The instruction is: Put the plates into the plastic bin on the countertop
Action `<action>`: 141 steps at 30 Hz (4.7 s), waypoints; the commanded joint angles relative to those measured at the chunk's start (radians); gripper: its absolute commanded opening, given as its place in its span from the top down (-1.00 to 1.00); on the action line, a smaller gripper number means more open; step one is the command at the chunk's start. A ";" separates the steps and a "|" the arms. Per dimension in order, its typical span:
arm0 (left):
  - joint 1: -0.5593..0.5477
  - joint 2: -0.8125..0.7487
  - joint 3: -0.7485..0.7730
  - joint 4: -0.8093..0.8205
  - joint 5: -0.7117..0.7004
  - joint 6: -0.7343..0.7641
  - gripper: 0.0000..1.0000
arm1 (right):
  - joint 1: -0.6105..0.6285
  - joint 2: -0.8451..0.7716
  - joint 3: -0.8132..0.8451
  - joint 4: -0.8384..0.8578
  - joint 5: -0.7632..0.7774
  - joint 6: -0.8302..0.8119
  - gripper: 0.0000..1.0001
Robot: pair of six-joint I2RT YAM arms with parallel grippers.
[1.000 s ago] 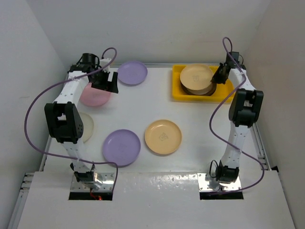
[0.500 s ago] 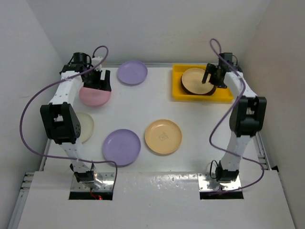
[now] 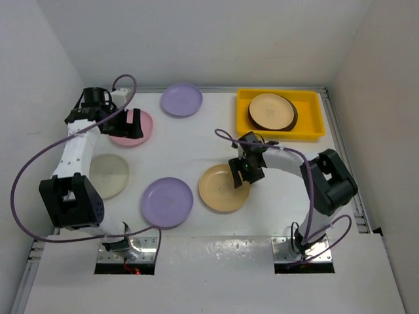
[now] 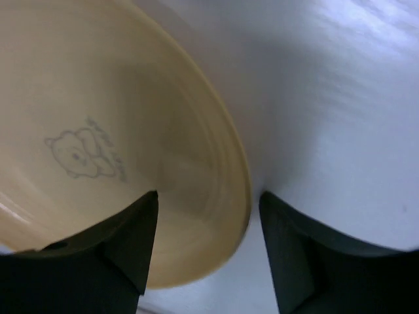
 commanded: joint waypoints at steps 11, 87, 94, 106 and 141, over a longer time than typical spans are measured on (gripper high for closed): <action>0.001 -0.078 -0.029 0.018 0.012 0.019 -0.99 | -0.008 -0.152 -0.047 0.113 0.181 0.084 1.00; -0.299 0.298 0.233 -0.096 0.217 0.105 1.00 | -0.045 0.051 0.363 0.392 -0.076 0.205 -0.64; -0.299 0.321 0.292 -0.085 0.249 0.063 1.00 | -0.049 0.163 0.422 0.424 -0.170 0.273 -0.15; -0.290 0.374 0.345 -0.045 0.282 0.043 1.00 | -0.046 0.188 0.429 0.429 -0.161 0.263 1.00; -0.088 0.647 0.663 0.093 0.055 -0.099 -1.00 | -0.634 0.436 0.837 -0.074 0.164 0.336 -0.67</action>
